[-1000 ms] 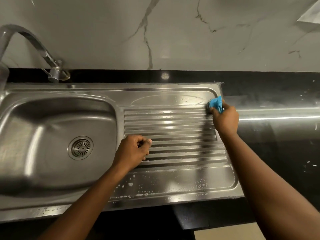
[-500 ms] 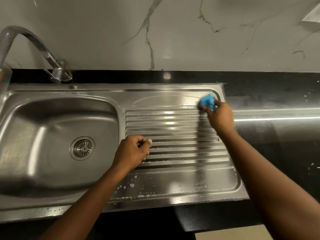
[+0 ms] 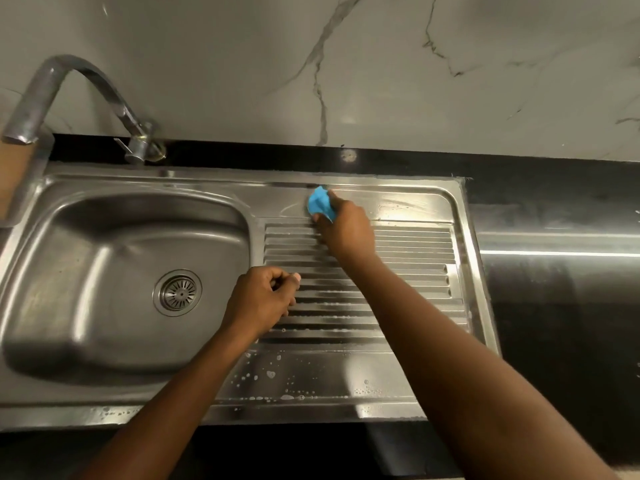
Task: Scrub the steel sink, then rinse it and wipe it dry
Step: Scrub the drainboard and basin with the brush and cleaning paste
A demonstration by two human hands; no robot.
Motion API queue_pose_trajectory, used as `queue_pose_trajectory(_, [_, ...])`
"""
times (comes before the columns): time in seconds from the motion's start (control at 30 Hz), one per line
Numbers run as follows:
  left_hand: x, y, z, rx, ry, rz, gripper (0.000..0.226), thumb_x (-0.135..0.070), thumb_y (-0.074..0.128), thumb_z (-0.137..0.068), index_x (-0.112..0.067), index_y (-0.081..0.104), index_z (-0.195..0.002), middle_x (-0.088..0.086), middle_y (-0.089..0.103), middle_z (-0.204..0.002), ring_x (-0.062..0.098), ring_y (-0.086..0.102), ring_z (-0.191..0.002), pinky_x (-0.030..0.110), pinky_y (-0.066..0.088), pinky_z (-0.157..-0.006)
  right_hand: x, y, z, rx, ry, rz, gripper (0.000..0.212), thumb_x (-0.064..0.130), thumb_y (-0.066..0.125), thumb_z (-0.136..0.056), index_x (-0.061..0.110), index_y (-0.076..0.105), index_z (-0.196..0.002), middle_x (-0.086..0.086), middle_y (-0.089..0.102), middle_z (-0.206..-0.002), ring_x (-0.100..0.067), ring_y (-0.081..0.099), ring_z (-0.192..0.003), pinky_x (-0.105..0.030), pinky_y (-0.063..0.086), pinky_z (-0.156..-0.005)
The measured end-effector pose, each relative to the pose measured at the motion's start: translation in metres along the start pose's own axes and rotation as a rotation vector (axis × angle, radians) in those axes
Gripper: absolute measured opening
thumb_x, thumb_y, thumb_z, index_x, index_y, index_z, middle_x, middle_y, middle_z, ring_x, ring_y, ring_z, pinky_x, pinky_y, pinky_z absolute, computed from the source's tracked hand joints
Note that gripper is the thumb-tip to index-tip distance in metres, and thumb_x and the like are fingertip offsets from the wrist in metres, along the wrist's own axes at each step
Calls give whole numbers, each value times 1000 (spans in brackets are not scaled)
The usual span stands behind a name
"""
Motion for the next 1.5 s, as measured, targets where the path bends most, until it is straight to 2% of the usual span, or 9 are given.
queue_pose_trajectory(0.2, [-1, 10, -1, 23, 19, 18, 28, -39, 67, -102, -21, 76, -83, -6, 77, -71, 13, 73, -59, 36, 64, -65, -68, -81, 4, -63, 75, 71, 50, 42, 67, -99, 23, 57, -144, 5, 70, -109, -4, 65, -85, -17, 47, -68])
queue_pose_trajectory(0.4, [1, 17, 2, 39, 27, 22, 29, -39, 67, -102, -19, 76, -84, -7, 76, -70, 12, 74, -61, 37, 64, -67, -131, -177, -10, -248, 268, 79, 45, 33, 73, -96, 11, 65, -134, -9, 74, -120, -23, 71, -103, -35, 55, -85])
queue_pose_trajectory(0.57, [4, 14, 7, 32, 19, 20, 27, -38, 67, -102, -20, 76, -85, -6, 77, -71, 11, 74, -60, 34, 63, -64, -94, -129, -26, -206, 248, -60, 35, 32, 70, -98, 15, 65, -129, 6, 69, -108, -7, 66, -91, -21, 50, -78])
queue_pose_trajectory(0.7, [5, 12, 8, 28, -6, 22, 24, -38, 68, -102, -23, 77, -86, -5, 77, -72, 10, 74, -60, 31, 61, -61, -27, -46, -23, -106, 116, -87, 31, 41, 67, -98, 22, 67, -123, 5, 73, -101, -13, 71, -88, -33, 60, -77])
queue_pose_trajectory(0.8, [3, 13, 7, 32, -13, 14, 23, -40, 68, -101, -24, 77, -87, -5, 77, -73, 11, 74, -61, 34, 64, -64, 2, -7, -17, -11, 55, -74, 50, 38, 66, -99, 27, 53, -146, -1, 70, -124, -18, 72, -99, -43, 64, -83])
queue_pose_trajectory(0.87, [0, 12, 5, 30, 0, 12, 25, -41, 67, -102, -24, 76, -86, -6, 77, -72, 11, 74, -61, 37, 65, -66, -2, -16, -16, 1, 44, -27, 54, 37, 67, -99, 27, 50, -150, -1, 68, -129, -17, 70, -102, -39, 63, -85])
queue_pose_trajectory(0.97, [-4, 11, 2, 27, 16, 21, 27, -40, 66, -102, -23, 76, -83, -6, 77, -72, 12, 74, -60, 39, 65, -68, -42, -67, -22, -51, 100, 18, 40, 40, 68, -98, 23, 63, -133, 3, 72, -108, -10, 70, -89, -23, 53, -71])
queue_pose_trajectory(1.2, [-1, 10, -1, 26, 22, 28, 28, -40, 65, -103, -23, 76, -84, -7, 76, -71, 12, 74, -60, 40, 66, -68, -133, -183, -27, -260, 284, 92, 50, 39, 74, -95, 14, 64, -137, -4, 73, -124, -23, 70, -108, -38, 57, -93])
queue_pose_trajectory(1.5, [2, 9, -3, 26, 27, 37, 27, -38, 66, -103, -21, 76, -83, -6, 77, -72, 12, 73, -59, 38, 65, -67, -58, -87, -23, -181, 193, -58, 35, 34, 68, -99, 17, 64, -128, 3, 70, -113, -10, 66, -97, -26, 52, -82])
Point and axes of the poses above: each hand's wrist, its own z-axis away from the middle knuckle, its own y-axis out of the palm, x = y × z, the point moved 10 cm from there along -z, towards the middle knuckle
